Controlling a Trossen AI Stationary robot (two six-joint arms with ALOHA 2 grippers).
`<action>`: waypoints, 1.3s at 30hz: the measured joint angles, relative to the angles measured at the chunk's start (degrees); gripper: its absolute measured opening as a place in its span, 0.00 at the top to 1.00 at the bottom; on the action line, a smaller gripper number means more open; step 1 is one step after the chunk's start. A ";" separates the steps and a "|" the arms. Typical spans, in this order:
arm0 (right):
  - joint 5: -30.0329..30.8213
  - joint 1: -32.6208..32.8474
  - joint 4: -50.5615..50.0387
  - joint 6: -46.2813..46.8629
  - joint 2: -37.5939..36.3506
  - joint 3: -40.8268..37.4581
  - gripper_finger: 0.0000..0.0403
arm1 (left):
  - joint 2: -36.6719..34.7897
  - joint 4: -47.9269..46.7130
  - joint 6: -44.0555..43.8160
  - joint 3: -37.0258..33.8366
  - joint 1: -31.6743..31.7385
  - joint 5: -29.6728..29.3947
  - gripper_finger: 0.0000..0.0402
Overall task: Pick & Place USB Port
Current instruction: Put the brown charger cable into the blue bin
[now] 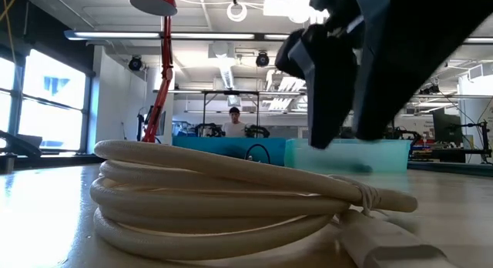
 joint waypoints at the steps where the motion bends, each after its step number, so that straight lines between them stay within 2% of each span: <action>1: -0.75 0.00 0.12 -0.06 0.49 0.00 0.51 | 0.00 0.00 0.00 0.00 0.00 0.25 0.67; 8: -0.36 0.00 1.71 -1.02 1.89 0.00 0.51 | 0.00 0.02 0.00 0.00 0.00 1.86 0.67; 20: -0.32 1.39 5.22 -4.35 3.20 0.02 0.51 | -0.02 0.02 0.00 0.00 0.00 1.18 0.67; 34: -1.97 1.30 11.05 -1.46 3.13 -4.49 0.51 | -0.04 0.04 0.00 0.00 0.00 0.13 0.67; 37: -1.63 0.82 11.08 0.16 3.12 -4.57 0.55 | -0.04 0.05 0.00 0.00 0.00 0.19 0.67; 39: -0.89 0.45 11.46 1.17 3.12 -4.59 0.62 | -0.04 0.07 -0.01 0.00 0.00 0.44 0.67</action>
